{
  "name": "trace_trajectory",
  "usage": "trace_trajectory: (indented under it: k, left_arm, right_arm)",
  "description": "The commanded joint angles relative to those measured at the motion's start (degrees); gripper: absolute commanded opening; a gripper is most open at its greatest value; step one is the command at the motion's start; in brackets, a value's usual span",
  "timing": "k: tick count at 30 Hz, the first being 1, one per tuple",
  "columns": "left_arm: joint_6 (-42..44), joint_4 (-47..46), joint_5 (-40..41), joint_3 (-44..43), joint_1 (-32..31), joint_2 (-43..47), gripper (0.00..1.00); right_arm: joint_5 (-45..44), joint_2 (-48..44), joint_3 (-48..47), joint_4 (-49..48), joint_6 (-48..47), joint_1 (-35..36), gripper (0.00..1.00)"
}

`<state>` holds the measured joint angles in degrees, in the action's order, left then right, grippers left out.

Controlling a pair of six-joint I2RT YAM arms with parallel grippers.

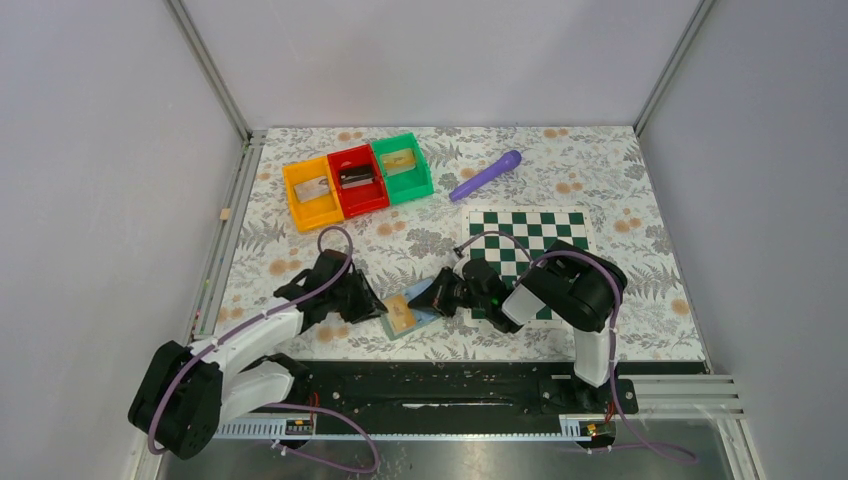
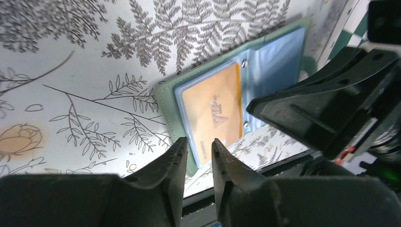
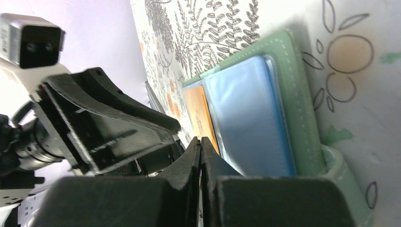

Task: Take the credit cards out of the card holder
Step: Remove the credit card from the card holder.

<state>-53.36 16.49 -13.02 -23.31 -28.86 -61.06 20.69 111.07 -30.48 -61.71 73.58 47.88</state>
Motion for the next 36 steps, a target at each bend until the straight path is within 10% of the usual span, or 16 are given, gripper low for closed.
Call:
trace_trajectory:
  k: [1,11,36]
  left_arm:
    - [2.75,5.60,2.10,-3.99,2.36,1.66,0.29]
    - [-0.32,-2.46,-1.01,2.44,2.43,4.48,0.41]
    - [-0.73,-20.84,-6.27,6.50,0.71,-3.27,0.35]
  right_arm:
    - [0.59,-1.99,1.65,-1.36,-1.90,-0.51,0.00]
    - [-1.62,-15.14,-3.73,28.07,-17.55,0.00,0.27]
    - [-1.94,-1.73,-1.95,12.62,-6.51,3.01,0.20]
